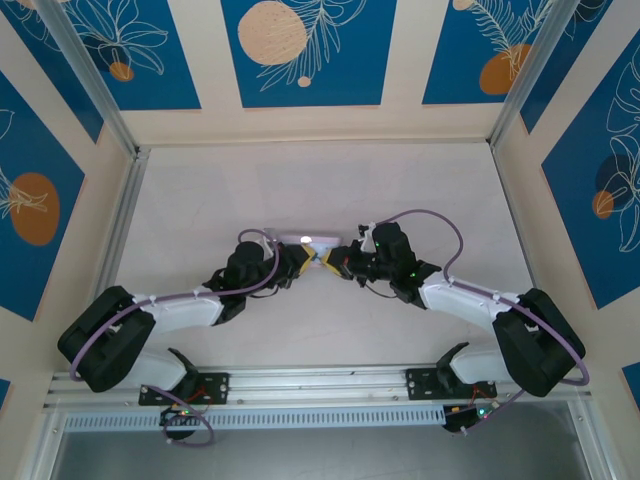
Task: Unlock a padlock with a key
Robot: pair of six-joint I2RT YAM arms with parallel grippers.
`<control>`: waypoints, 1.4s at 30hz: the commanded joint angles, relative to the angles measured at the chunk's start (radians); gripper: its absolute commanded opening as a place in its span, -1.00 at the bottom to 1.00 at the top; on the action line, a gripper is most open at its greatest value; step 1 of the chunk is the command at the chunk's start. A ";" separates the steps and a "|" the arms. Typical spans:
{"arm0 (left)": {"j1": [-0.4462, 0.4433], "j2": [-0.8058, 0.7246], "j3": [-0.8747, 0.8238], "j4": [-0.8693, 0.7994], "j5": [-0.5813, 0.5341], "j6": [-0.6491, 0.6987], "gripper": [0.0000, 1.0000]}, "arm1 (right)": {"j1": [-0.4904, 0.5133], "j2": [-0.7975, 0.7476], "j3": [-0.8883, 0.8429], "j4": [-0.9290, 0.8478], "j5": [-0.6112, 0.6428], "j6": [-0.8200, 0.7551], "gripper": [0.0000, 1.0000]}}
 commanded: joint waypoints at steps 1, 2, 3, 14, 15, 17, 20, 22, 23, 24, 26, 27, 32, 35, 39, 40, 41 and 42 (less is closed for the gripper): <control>-0.019 0.016 0.016 0.051 0.015 -0.006 -1.00 | -0.005 0.015 0.011 0.094 0.005 -0.007 -1.00; -0.019 0.021 0.014 0.069 0.017 -0.017 -1.00 | -0.008 0.019 -0.003 0.128 0.005 -0.009 -1.00; -0.019 0.026 0.010 0.089 0.017 -0.030 -1.00 | -0.011 0.023 -0.017 0.149 0.007 -0.013 -1.00; -0.032 0.058 0.024 0.216 0.027 -0.089 -1.00 | -0.059 0.074 -0.095 0.314 -0.042 -0.051 -1.00; -0.032 0.058 0.026 0.216 0.030 -0.087 -1.00 | -0.067 0.081 -0.097 0.329 -0.053 -0.059 -1.00; -0.033 0.054 0.025 0.213 0.033 -0.081 -1.00 | -0.085 0.096 -0.100 0.345 -0.074 -0.068 -1.00; -0.033 0.044 0.018 0.206 0.037 -0.072 -1.00 | -0.113 0.118 -0.102 0.371 -0.105 -0.074 -1.00; -0.034 0.040 0.011 0.205 0.040 -0.067 -1.00 | -0.125 0.127 -0.095 0.379 -0.126 -0.082 -1.00; -0.033 0.037 0.007 0.205 0.041 -0.064 -1.00 | -0.130 0.133 -0.089 0.377 -0.135 -0.087 -1.00; -0.033 0.034 0.005 0.204 0.041 -0.062 -1.00 | -0.133 0.138 -0.080 0.373 -0.149 -0.095 -1.00; -0.033 0.029 0.003 0.197 0.041 -0.058 -1.00 | -0.137 0.156 -0.059 0.369 -0.176 -0.102 -1.00; -0.033 0.027 0.002 0.193 0.043 -0.056 -1.00 | -0.136 0.166 -0.051 0.372 -0.187 -0.102 -1.00; -0.033 0.017 0.006 0.169 0.034 -0.044 -1.00 | -0.113 0.200 -0.042 0.435 -0.213 -0.060 -1.00; -0.033 0.011 0.007 0.149 0.025 -0.030 -1.00 | -0.086 0.208 -0.043 0.474 -0.210 -0.017 -1.00; -0.034 0.025 0.017 0.155 0.029 -0.019 -1.00 | -0.072 0.236 -0.043 0.575 -0.223 0.070 -1.00; -0.034 0.032 0.019 0.160 0.031 -0.019 -1.00 | -0.072 0.250 -0.042 0.604 -0.227 0.091 -1.00; -0.034 0.041 0.022 0.170 0.037 -0.021 -1.00 | -0.073 0.267 -0.038 0.632 -0.232 0.114 -1.00; -0.033 0.052 0.025 0.181 0.040 -0.024 -1.00 | -0.074 0.286 -0.034 0.663 -0.235 0.136 -1.00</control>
